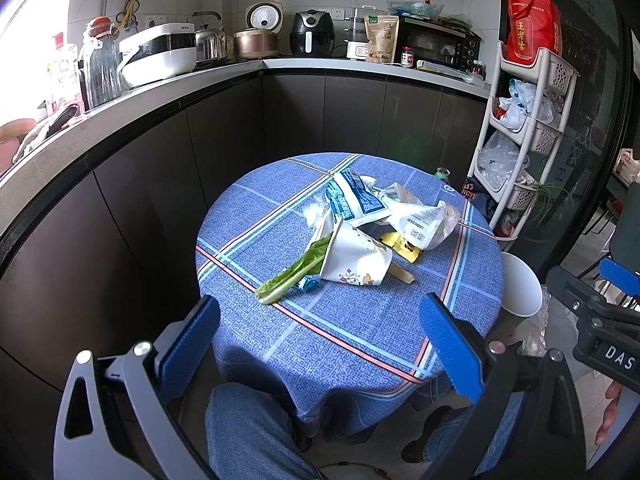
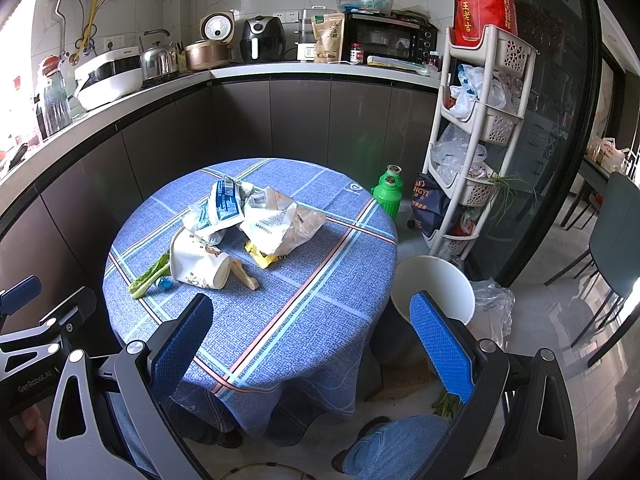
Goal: Collect trash
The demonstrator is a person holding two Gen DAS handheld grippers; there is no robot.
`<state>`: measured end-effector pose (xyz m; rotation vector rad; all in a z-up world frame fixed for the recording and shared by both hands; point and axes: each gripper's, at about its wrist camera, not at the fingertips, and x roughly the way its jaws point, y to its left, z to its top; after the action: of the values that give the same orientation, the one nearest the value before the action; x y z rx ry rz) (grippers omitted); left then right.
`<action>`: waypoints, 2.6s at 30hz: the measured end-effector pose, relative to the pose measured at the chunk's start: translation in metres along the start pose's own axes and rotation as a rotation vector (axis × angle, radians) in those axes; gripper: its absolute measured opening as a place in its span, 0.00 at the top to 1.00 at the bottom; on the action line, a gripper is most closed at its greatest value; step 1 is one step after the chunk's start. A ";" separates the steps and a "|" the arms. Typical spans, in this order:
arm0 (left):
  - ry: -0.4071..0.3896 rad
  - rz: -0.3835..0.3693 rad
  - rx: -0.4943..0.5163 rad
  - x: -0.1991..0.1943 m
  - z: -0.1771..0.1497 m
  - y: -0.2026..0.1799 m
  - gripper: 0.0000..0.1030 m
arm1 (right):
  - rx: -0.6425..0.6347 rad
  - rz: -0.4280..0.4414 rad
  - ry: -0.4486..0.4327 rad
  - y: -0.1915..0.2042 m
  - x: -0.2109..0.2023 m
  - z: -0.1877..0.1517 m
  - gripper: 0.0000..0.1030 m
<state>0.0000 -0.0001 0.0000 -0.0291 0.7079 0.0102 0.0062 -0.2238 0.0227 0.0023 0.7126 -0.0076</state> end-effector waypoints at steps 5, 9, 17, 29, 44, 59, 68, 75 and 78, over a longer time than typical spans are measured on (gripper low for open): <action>0.000 0.001 0.000 0.000 0.000 0.000 0.03 | 0.001 -0.001 0.001 0.000 0.001 0.000 0.08; 0.000 0.000 0.000 0.000 0.000 0.000 0.03 | 0.001 0.000 0.002 -0.001 0.001 0.001 0.08; 0.001 0.000 -0.002 0.000 0.000 0.000 0.03 | 0.002 0.000 0.004 -0.002 0.001 0.002 0.08; 0.001 0.000 -0.002 0.000 0.000 0.000 0.03 | 0.002 0.000 0.005 -0.001 0.003 0.001 0.08; 0.010 0.001 -0.005 0.000 -0.001 0.000 0.03 | 0.001 0.000 0.020 0.000 0.013 0.000 0.08; 0.068 -0.107 -0.116 0.032 0.004 0.039 0.04 | -0.096 0.205 0.084 0.021 0.064 -0.004 0.08; 0.079 -0.264 -0.173 0.075 0.007 0.073 0.04 | -0.266 0.446 0.041 0.084 0.140 0.024 0.08; 0.150 -0.315 -0.133 0.118 0.014 0.091 0.18 | -0.418 0.450 0.103 0.120 0.201 0.031 0.21; 0.202 -0.347 -0.076 0.146 0.013 0.091 0.27 | -0.411 0.450 0.139 0.114 0.210 0.023 0.45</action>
<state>0.1175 0.0911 -0.0875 -0.2277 0.8964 -0.3019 0.1815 -0.1111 -0.0974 -0.2323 0.8297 0.5740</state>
